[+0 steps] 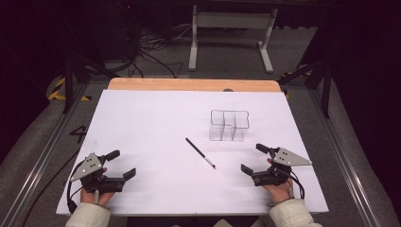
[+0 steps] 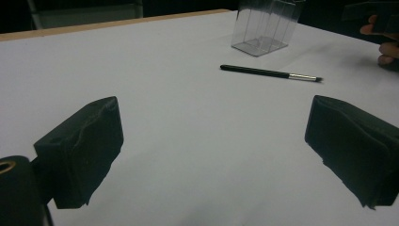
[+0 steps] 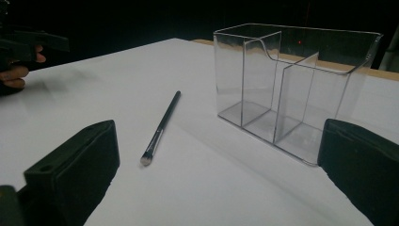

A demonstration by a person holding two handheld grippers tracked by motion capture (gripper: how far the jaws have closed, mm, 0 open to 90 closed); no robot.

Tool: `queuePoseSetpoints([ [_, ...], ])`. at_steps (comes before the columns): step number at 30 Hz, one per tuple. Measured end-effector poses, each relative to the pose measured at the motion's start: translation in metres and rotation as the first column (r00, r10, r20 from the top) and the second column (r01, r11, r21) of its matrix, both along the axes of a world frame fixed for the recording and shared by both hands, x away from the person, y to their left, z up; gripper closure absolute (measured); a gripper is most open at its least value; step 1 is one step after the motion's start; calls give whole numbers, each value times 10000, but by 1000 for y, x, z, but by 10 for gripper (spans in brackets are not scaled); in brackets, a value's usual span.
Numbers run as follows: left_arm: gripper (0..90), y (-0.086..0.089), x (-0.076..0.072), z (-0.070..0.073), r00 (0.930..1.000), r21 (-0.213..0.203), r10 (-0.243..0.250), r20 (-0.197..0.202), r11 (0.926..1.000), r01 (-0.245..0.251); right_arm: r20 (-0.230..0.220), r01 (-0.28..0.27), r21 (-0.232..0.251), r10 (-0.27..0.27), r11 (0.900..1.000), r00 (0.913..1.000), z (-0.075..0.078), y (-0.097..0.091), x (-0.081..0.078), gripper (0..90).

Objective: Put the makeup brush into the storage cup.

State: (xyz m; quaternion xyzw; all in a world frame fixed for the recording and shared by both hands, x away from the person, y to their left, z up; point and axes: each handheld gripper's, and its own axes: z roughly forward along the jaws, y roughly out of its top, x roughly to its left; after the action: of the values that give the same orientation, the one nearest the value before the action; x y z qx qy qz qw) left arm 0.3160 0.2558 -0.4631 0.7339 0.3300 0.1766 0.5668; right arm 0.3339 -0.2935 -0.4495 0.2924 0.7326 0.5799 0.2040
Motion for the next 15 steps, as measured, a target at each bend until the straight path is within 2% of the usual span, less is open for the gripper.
queuePoseSetpoints([
  [4, 54, -3, 1, 3, 10000, -51, -68, 65, 10000, 69, -14, 15, 73, -15, 10000, 10000, 0, 0, 0, 0],
  [8, 54, -10, 2, 11, 9991, 125, -282, 308, 9995, 279, -59, -42, 259, 43, 9997, 10000, 0, -1, 0, 0],
  [11, 46, -18, 7, 16, 9982, -123, -575, 153, 9983, 577, -164, 5, 478, 3, 9989, 9999, 0, -3, 1, 0],
  [15, 46, -27, 13, 23, 9955, -86, -937, 114, 9955, 938, -152, -23, 567, 32, 9984, 9999, 0, -4, 1, 0],
])
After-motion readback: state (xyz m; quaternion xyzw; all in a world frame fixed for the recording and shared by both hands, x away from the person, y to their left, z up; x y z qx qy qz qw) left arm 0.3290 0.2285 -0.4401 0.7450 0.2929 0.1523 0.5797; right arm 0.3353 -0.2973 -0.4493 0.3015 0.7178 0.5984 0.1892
